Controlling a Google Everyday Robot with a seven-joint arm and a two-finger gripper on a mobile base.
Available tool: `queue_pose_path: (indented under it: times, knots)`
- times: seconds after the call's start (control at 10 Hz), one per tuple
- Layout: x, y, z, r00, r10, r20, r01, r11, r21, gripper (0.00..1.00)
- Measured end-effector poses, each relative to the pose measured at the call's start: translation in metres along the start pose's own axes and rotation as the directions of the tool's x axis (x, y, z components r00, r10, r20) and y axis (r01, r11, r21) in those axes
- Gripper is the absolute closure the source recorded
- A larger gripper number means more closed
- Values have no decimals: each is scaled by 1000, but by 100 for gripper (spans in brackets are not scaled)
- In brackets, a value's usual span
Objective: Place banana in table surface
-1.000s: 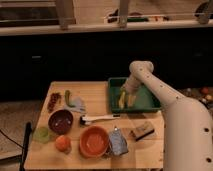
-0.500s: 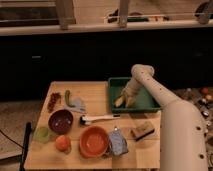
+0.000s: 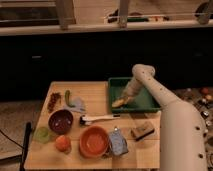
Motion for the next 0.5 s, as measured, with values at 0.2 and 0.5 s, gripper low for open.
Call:
queue_pose_path:
  times: [0.2,0.5]
  knots:
    - [0,0,0,1000,1,0,-1,1000,0,100]
    - [8,4,-27,999,32,-19,-32,999,32,100]
